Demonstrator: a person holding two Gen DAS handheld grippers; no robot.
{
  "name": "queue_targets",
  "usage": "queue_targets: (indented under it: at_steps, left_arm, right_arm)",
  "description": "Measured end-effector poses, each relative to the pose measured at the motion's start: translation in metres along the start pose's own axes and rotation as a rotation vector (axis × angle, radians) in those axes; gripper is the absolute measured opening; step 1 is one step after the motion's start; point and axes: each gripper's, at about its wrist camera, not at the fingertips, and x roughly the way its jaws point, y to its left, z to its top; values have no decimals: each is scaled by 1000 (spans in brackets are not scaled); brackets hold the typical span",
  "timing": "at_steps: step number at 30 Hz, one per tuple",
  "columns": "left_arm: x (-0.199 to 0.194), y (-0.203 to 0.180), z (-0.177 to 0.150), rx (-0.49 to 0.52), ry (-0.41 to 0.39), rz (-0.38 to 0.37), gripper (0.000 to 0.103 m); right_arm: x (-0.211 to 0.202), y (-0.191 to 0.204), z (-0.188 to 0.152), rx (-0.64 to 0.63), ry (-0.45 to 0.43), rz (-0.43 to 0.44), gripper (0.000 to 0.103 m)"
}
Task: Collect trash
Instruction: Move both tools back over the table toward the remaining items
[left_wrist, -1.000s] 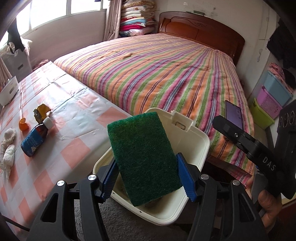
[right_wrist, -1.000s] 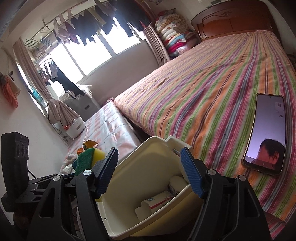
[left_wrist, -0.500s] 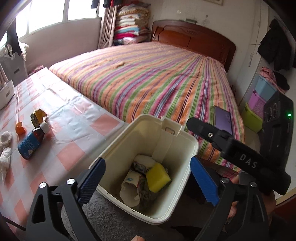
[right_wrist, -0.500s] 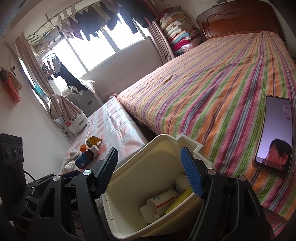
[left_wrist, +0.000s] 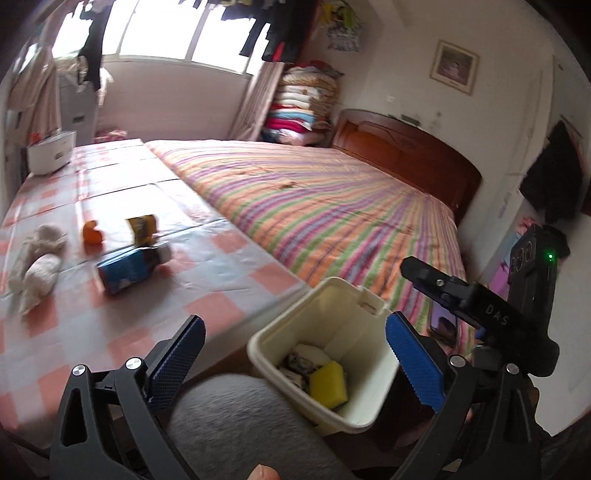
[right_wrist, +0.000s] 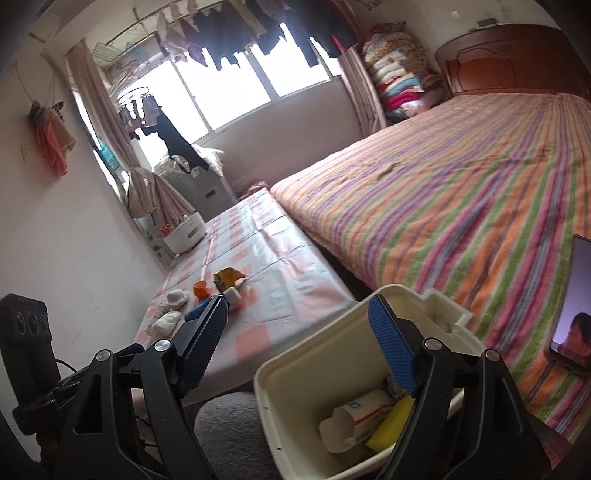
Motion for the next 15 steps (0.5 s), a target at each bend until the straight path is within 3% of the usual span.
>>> queue_targets:
  at_steps: [5,10,15]
  left_arm:
    - [-24,42,-8,-123,-56,65,95]
    - [-55,74,-10,-165,-136,174,95]
    - [-79,99,-19,-197,-130,242,95]
  right_arm:
    - [26,34,-1,-49,56,70,83]
    - [52,84,7,-145,95,149,88]
    - [90,136,13,-289,168,193,89]
